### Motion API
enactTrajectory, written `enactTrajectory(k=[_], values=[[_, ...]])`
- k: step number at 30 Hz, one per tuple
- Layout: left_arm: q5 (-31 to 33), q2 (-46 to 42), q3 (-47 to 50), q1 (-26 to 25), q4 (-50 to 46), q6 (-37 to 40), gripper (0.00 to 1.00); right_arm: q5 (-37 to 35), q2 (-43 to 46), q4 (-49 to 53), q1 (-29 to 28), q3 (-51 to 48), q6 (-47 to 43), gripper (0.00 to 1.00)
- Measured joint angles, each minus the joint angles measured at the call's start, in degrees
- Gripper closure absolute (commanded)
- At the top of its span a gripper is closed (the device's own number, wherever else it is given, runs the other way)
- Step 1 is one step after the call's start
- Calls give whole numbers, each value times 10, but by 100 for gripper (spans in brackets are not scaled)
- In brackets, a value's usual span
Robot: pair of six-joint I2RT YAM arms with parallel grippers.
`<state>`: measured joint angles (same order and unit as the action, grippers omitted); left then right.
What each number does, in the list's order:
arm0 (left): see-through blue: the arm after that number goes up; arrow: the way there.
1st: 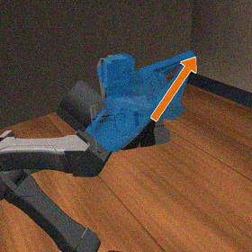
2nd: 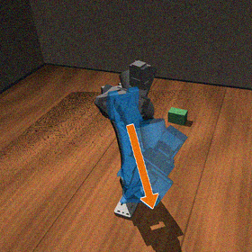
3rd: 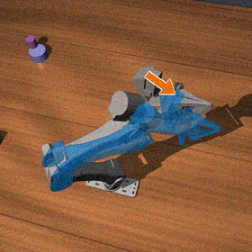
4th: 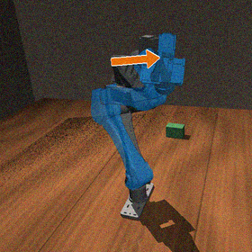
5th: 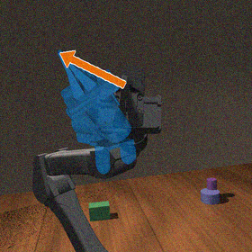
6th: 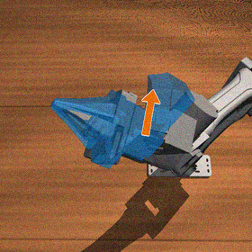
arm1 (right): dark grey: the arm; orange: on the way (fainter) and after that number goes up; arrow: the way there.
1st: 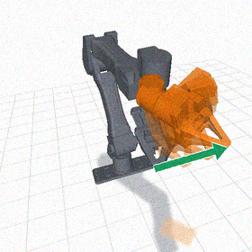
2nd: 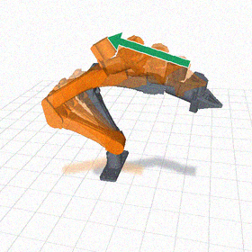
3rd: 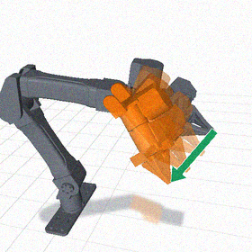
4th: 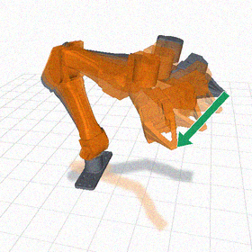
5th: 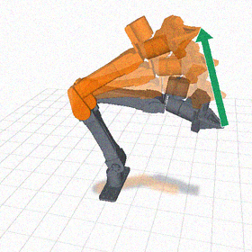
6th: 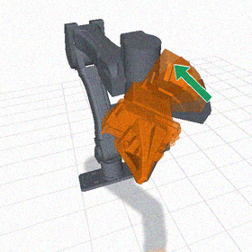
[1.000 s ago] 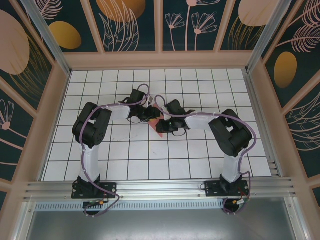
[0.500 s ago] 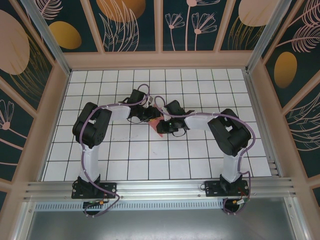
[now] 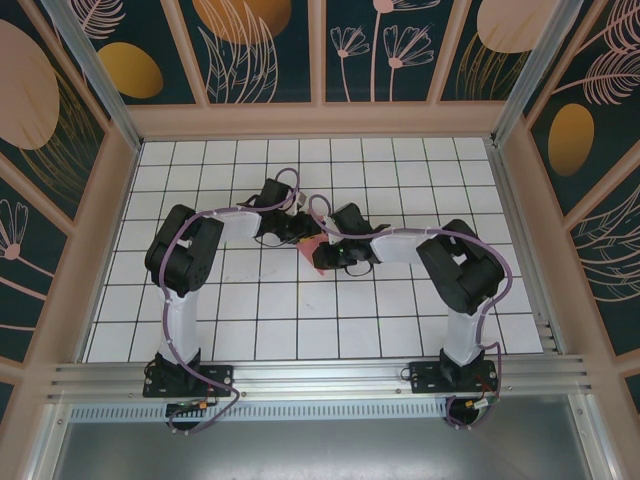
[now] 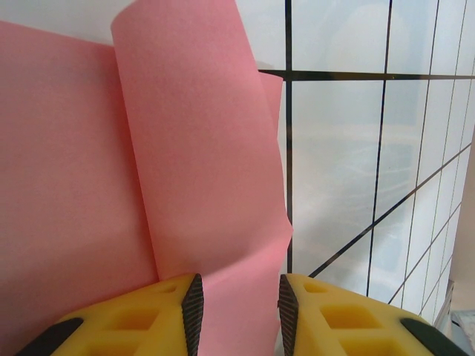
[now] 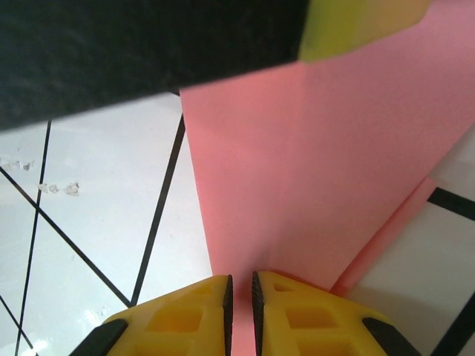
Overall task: Fold a paper plane with a square sheet of paper (fold left side to right side)
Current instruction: Fourth fold the wing at the center of the table.
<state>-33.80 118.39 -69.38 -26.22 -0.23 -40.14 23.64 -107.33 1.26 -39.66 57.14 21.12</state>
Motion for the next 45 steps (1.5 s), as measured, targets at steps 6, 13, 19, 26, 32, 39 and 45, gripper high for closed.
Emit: enactTrajectory(k=[6,13,19,26,32,39,45], values=[[0,0,1,0,0,0,63,4,24,9,-4,-7,7,80],[0,-1,1,0,0,0,63,33,49,10,-7,-21,21,80],[0,-1,1,0,0,0,63,41,49,12,-8,-35,26,80],[1,-1,1,0,0,0,63,43,46,11,-8,-35,33,80],[2,-1,1,0,0,0,63,45,28,11,-7,-35,34,80],[2,-1,1,0,0,0,63,47,26,2,-3,-42,39,81],[2,-1,1,0,0,0,63,50,27,-21,-1,-58,48,81]])
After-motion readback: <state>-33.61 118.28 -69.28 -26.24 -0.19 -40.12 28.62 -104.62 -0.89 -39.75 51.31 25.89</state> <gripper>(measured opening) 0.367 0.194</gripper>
